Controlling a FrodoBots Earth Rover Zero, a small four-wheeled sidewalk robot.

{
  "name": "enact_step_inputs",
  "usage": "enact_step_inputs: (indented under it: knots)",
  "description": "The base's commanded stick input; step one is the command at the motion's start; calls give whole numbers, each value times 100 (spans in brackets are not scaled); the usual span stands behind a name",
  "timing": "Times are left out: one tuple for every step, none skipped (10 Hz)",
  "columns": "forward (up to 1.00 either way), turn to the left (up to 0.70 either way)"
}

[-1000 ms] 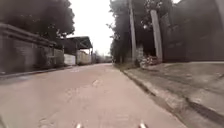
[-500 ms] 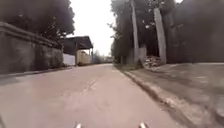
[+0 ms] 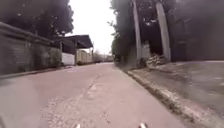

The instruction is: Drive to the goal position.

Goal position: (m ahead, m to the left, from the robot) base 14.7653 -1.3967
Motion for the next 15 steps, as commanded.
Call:
enact_step_inputs:
  knots:
    - [85,-34]
    - [85,-34]
    - [85,-27]
    - [85,0]
    - [85,0]
    - [85,0]
    - [85,0]
    - [85,0]
    - [85,0]
    - [85,0]
    - [85,0]
    - [85,0]
    - [85,0]
    - [85,0]
    - [85,0]
